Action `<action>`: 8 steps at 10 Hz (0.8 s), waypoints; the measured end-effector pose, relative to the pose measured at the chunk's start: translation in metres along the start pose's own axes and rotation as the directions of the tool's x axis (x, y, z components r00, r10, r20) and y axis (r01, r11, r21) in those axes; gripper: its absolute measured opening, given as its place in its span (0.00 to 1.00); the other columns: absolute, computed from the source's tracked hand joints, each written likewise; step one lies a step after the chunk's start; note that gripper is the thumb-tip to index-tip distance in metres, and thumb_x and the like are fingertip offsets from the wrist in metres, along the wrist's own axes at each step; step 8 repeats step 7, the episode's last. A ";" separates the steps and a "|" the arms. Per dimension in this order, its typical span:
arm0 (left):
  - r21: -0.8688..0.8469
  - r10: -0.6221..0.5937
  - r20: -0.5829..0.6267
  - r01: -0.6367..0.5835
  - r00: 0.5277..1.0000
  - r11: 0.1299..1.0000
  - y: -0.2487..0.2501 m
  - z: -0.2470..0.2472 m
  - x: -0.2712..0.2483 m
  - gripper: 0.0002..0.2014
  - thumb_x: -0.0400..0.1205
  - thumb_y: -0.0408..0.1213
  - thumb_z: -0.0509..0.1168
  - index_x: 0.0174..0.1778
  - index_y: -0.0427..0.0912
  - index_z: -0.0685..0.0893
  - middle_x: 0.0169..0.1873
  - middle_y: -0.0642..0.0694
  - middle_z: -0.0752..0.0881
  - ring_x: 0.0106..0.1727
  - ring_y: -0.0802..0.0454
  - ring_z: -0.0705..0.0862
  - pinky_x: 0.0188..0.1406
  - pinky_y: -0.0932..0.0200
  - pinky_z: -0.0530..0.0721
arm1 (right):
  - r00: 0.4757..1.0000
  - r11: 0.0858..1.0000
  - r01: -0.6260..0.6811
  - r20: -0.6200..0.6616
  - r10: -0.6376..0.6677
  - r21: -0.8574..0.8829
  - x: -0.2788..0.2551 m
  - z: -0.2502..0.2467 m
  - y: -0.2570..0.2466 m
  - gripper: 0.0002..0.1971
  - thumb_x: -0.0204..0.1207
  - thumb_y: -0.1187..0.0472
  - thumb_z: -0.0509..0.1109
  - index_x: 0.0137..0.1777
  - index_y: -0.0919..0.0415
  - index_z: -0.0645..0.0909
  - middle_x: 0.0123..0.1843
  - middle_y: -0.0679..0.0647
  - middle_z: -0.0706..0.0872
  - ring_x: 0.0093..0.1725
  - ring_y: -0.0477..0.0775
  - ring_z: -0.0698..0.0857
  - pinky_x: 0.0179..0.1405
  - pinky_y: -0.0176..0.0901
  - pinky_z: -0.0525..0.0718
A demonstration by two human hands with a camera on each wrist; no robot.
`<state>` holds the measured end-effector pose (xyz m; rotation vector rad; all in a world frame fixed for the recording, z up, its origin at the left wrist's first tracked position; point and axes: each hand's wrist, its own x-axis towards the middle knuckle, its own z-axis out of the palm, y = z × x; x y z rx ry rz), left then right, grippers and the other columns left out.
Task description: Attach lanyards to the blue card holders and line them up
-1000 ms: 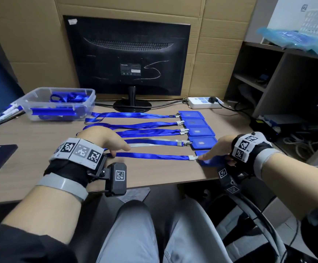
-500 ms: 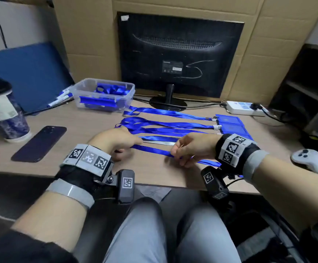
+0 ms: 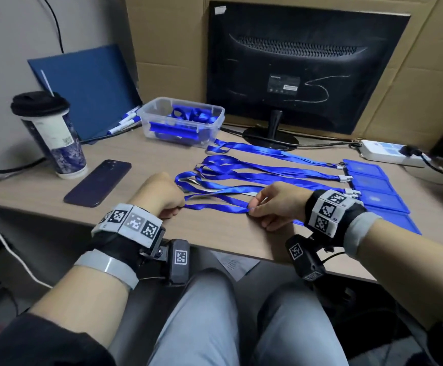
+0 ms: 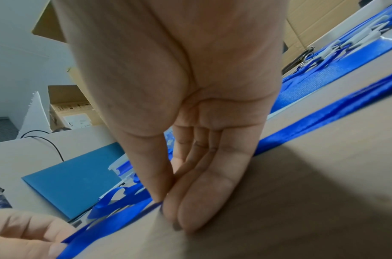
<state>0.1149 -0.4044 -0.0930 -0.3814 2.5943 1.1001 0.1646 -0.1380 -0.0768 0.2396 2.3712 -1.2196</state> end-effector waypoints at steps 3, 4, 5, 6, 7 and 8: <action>0.016 -0.053 0.023 0.052 0.998 0.998 -0.002 -0.010 0.001 0.08 0.80 0.22 0.67 0.54 0.30 0.84 0.27 0.36 0.85 0.27 0.45 0.84 0.36 0.52 0.89 | 0.998 1.000 -0.007 -0.058 0.007 0.010 0.003 0.000 0.005 0.05 0.79 0.62 0.79 0.52 0.59 0.88 0.47 0.57 0.92 0.35 0.50 0.91 0.41 0.48 0.94; 0.047 -0.024 0.037 0.022 0.999 0.999 0.006 -0.012 -0.007 0.05 0.80 0.25 0.66 0.51 0.32 0.82 0.29 0.37 0.84 0.32 0.41 0.83 0.40 0.51 0.87 | 0.999 0.999 0.005 -0.051 -0.003 0.046 -0.003 -0.003 0.005 0.04 0.80 0.61 0.78 0.52 0.60 0.89 0.47 0.57 0.92 0.36 0.51 0.91 0.43 0.51 0.95; 0.083 0.052 0.003 -0.052 0.999 0.995 0.027 -0.008 -0.015 0.08 0.77 0.31 0.67 0.50 0.33 0.83 0.39 0.31 0.87 0.32 0.41 0.82 0.35 0.54 0.81 | 0.994 0.998 0.048 -0.096 -0.044 0.041 -0.015 -0.015 0.005 0.09 0.82 0.56 0.76 0.55 0.61 0.88 0.50 0.55 0.93 0.37 0.51 0.90 0.40 0.49 0.94; 0.031 0.198 -0.039 -0.197 0.979 0.980 0.054 0.013 -0.016 0.15 0.77 0.44 0.70 0.59 0.44 0.85 0.67 0.33 0.83 0.49 0.38 0.84 0.46 0.53 0.85 | 0.965 0.997 0.072 -0.255 -0.062 0.028 -0.028 -0.032 0.013 0.08 0.79 0.53 0.79 0.49 0.56 0.85 0.42 0.54 0.91 0.37 0.52 0.88 0.43 0.52 0.95; 0.109 0.449 -0.040 -0.443 0.893 0.890 0.080 0.051 -0.035 0.30 0.80 0.60 0.68 0.78 0.59 0.71 0.79 0.47 0.65 0.79 0.41 0.64 0.79 0.43 0.68 | 0.840 0.993 0.106 -0.539 -0.058 0.057 -0.039 -0.055 0.035 0.16 0.74 0.50 0.82 0.55 0.53 0.81 0.49 0.55 0.89 0.42 0.54 0.87 0.47 0.54 0.91; 0.109 0.449 -0.040 -0.443 0.893 0.890 0.080 0.051 -0.035 0.30 0.80 0.60 0.68 0.78 0.59 0.71 0.79 0.47 0.65 0.79 0.41 0.64 0.79 0.43 0.68 | 0.840 0.993 0.106 -0.539 -0.058 0.057 -0.039 -0.055 0.035 0.16 0.74 0.50 0.82 0.55 0.53 0.81 0.49 0.55 0.89 0.42 0.54 0.87 0.47 0.54 0.91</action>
